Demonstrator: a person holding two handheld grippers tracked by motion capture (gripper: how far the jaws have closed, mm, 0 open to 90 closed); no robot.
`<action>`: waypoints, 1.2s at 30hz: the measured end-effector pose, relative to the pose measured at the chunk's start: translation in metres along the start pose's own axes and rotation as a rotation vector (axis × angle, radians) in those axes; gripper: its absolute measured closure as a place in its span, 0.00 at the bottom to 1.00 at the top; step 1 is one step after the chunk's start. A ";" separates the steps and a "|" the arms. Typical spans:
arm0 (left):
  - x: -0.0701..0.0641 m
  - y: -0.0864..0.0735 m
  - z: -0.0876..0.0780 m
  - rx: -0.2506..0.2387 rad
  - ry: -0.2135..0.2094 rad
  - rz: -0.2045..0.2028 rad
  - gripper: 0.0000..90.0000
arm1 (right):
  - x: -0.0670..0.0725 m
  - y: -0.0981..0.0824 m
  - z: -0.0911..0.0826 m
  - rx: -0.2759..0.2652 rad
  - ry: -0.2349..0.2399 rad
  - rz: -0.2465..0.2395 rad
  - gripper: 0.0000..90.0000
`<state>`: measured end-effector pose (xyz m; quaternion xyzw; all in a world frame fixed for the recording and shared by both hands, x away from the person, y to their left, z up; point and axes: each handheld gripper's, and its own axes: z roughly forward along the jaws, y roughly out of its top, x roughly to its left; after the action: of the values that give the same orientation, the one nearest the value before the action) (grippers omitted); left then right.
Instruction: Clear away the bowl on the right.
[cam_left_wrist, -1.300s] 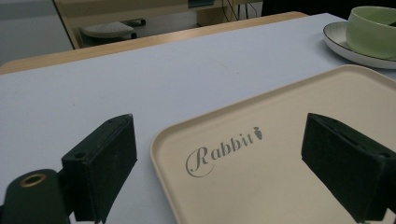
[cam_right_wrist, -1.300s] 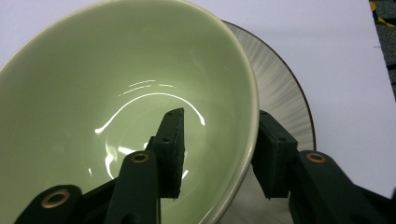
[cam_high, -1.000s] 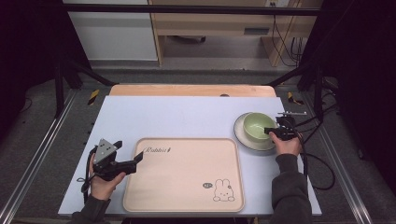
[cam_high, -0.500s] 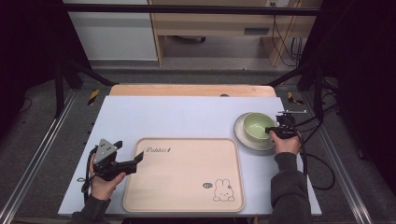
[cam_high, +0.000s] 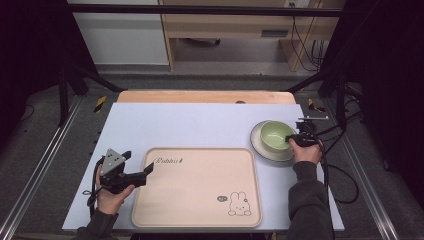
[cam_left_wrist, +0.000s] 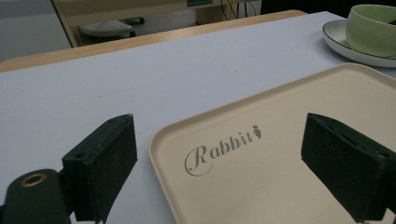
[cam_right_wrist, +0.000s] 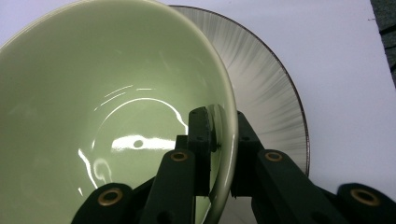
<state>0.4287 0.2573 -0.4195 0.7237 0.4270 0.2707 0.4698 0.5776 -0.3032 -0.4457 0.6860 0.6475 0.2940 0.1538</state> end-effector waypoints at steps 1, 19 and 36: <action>0.000 0.000 0.000 0.000 0.000 -0.001 0.11 | -0.001 0.000 0.000 0.004 -0.003 -0.002 0.91; 0.000 0.000 0.000 0.000 0.000 -0.001 0.11 | -0.001 0.003 -0.001 0.027 0.009 0.039 0.93; 0.000 0.000 -0.001 -0.003 -0.001 -0.005 0.12 | 0.002 0.003 -0.006 0.012 -0.004 0.031 0.93</action>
<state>0.4284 0.2575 -0.4189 0.7221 0.4279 0.2698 0.4718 0.5760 -0.3024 -0.4392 0.6975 0.6383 0.2909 0.1465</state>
